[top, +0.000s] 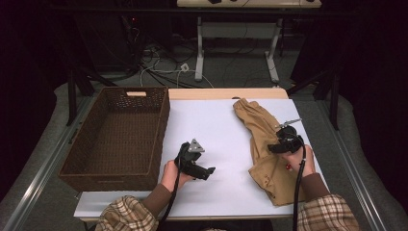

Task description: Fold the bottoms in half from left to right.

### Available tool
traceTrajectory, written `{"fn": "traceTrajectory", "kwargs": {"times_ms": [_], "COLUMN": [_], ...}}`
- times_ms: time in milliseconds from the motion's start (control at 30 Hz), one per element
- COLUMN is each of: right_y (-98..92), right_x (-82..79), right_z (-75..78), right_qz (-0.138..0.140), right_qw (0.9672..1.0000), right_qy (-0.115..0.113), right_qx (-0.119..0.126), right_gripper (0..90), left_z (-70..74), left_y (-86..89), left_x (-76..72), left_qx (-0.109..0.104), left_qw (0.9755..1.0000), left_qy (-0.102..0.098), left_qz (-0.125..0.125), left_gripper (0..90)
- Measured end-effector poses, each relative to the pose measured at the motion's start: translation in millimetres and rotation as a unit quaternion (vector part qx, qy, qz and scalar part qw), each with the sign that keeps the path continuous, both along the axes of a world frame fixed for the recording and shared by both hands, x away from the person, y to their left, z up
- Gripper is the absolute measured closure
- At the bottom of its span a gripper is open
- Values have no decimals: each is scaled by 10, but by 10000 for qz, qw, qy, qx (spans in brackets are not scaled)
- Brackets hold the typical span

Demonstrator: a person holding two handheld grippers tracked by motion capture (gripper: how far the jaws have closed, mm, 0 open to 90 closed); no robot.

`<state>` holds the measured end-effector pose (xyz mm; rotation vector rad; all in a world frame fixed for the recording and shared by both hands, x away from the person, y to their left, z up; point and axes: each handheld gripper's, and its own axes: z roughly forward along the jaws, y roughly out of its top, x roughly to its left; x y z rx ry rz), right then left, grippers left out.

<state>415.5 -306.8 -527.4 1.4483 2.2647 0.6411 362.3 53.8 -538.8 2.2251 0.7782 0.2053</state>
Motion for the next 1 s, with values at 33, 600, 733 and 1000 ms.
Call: {"fn": "traceTrajectory", "kwargs": {"times_ms": [33, 600, 733, 1000], "right_y": [-26, -299, -323, -307], "right_x": [-13, -99, -82, -71], "right_z": [7, -55, -83, -102], "right_qz": [9, 147, 201, 249], "right_qw": [10000, 9995, 9992, 9993], "right_qy": [15, 277, 307, 213], "right_qx": [-8, 72, 137, 186], "right_gripper": [449, 692, 734, 890], "left_z": [-1, 4, -1, 2], "left_y": [0, 1, -7, -7], "left_x": [3, 8, 9, 5], "left_qx": [5, 18, 18, 17], "left_qw": [10000, 10000, 10000, 10000], "left_qy": [6, -5, -1, 6], "left_qz": [-4, -14, -32, -30], "left_gripper": [117, 117, 117, 117]}}
